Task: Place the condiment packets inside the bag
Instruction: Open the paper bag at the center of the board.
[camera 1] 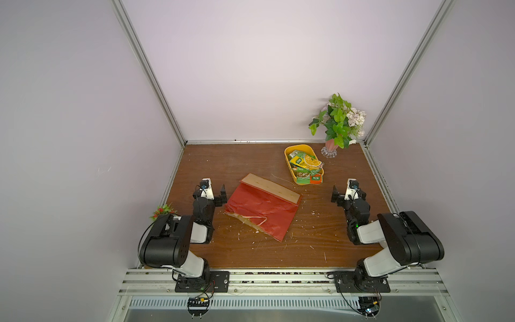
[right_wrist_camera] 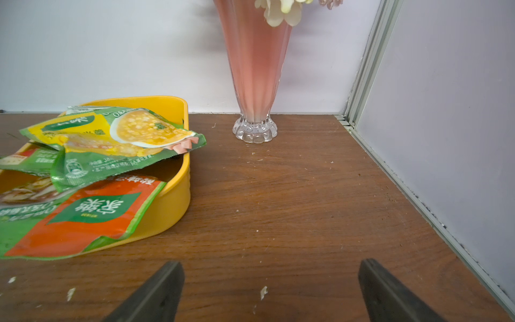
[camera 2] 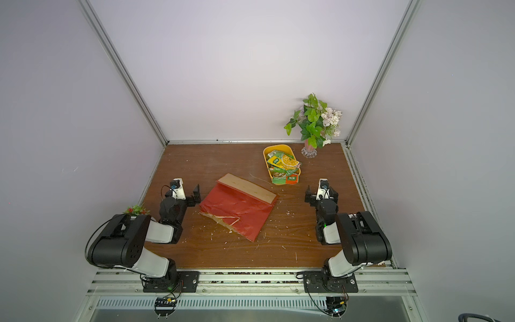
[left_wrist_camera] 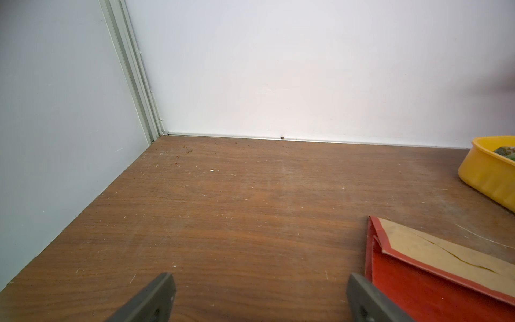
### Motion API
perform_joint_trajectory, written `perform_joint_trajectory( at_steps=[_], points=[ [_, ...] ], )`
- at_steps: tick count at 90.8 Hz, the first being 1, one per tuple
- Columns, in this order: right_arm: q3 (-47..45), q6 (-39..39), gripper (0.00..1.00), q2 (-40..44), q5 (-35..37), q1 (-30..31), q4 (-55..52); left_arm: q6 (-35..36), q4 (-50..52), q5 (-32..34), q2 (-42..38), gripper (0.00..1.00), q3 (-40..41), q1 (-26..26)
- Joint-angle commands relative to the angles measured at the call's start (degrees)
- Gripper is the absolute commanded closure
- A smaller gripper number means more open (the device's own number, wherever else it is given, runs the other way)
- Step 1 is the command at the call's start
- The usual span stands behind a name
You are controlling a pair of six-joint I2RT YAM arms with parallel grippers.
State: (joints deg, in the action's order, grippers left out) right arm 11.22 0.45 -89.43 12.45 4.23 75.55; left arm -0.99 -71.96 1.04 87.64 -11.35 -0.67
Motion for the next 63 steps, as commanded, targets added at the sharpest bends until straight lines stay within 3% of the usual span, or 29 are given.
perform_joint_trajectory(
  at_steps=[1,5,9,15,20,27,36,47,63],
  points=[
    [0.6,-0.4,0.00,1.0,-0.1,0.3,1.5,0.5,-0.3,-0.7,-0.2,0.01,-0.9,0.5],
    [0.3,-0.5,0.00,1.2,0.7,0.4,1.9,0.1,-0.3,-0.2,-0.3,0.01,-0.8,0.6],
    [-0.3,0.2,0.01,3.0,7.0,1.6,2.7,-0.8,-0.2,-0.5,-0.9,0.01,-0.8,1.3],
    [-0.2,0.0,0.00,8.6,10.6,2.6,-1.9,-3.1,0.6,-3.6,-3.6,0.01,-0.6,3.9],
    [0.8,0.7,0.00,14.1,13.9,3.6,-8.3,-3.5,7.9,-5.8,-8.2,0.01,-2.4,5.9],
    [1.2,5.5,0.00,22.6,15.3,3.7,-16.3,-1.5,26.5,-7.6,-14.8,0.01,-8.3,7.1],
    [-0.1,13.3,0.00,33.2,7.2,3.6,-19.3,-2.4,43.8,-17.6,-19.1,0.01,-14.8,11.3],
    [-5.5,34.8,0.00,42.9,7.5,2.1,-16.7,-1.6,53.8,-27.2,-21.6,0.01,-17.3,15.7],
    [5.9,30.8,0.00,41.5,-12.9,4.1,-33.8,0.5,57.9,-31.7,-23.8,0.01,-14.4,19.7]
  ],
)
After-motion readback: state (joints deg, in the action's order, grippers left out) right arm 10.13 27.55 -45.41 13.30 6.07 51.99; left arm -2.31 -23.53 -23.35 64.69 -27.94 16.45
